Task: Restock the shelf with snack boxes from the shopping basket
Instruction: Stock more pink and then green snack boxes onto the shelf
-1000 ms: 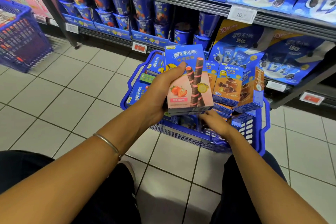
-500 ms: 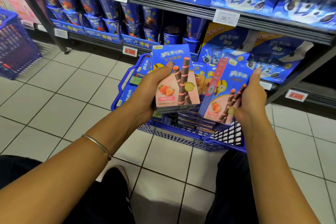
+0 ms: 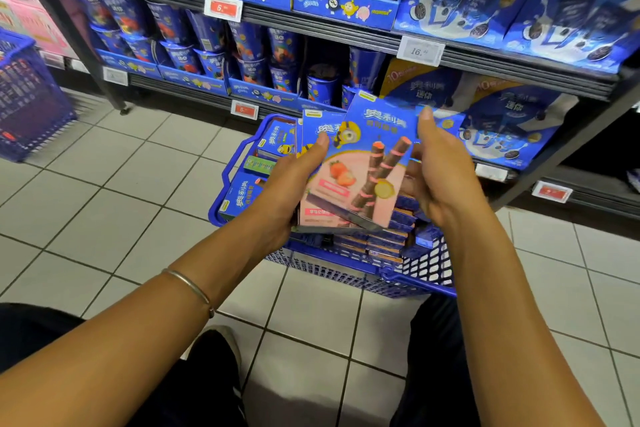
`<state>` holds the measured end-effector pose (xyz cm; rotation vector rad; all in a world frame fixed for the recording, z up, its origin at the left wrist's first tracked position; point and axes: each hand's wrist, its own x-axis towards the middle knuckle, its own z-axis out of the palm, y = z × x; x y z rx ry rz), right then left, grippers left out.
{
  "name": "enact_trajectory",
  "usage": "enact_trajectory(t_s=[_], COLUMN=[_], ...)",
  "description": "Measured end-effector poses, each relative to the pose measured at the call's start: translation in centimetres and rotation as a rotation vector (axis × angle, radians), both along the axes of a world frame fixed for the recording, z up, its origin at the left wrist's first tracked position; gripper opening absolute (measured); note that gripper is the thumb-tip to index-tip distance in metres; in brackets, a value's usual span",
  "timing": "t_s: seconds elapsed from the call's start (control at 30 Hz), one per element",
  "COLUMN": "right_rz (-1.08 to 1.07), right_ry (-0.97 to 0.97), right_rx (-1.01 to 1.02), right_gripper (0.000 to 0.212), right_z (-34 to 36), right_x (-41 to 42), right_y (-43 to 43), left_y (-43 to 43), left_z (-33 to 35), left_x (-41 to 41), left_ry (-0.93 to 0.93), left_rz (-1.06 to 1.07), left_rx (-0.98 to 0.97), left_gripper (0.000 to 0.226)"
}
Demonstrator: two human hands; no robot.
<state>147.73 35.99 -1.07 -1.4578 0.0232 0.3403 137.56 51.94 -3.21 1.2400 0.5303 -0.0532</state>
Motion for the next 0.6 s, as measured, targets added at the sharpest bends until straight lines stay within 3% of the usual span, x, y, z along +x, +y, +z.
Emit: enact_trajectory(t_s=[0.13,0.17,0.23,0.3,0.37,0.47,0.6], right_rz=[0.12,0.144,0.18,0.17,0.162,0.202,0.205], right_ry=[-0.106,-0.106,-0.061,-0.029,0.007,0.065,0.183], right_rx=[0.026,-0.008,-0.057,-0.018,-0.003,0.053,0.115], right_gripper=[0.022,0.031,0.088,0.108,0.093,0.042,0.054], right_z=[-1.4,-1.6,-1.8,-1.8,-2.0,-2.8,-3.3], right_x=[-1.0,-1.4,-2.1,-2.6,-2.8,-2.9,-2.6], right_y=[0.1,0.2,0.5,1.1,1.6,2.5,3.8], left_y=[0.2,0.2,0.1,0.2,0.3,0.5,1.3], left_z=[-0.4,-0.5,-0.5,-0.5,-0.6,-0.3,-0.7], left_x=[0.0,0.1,0.2,0.2,0.3,0.7,1.3], left_ry=[0.003,-0.002,-0.01,-0.019,-0.032,-0.027,0.017], left_rz=[-0.027,-0.032,-0.044,-0.041,-0.029,-0.017,0.026], left_rx=[0.005,-0.006,-0.027,-0.053,-0.071,-0.077,-0.046], left_gripper=[0.058,0.059,0.06,0.061,0.062,0.066,0.066])
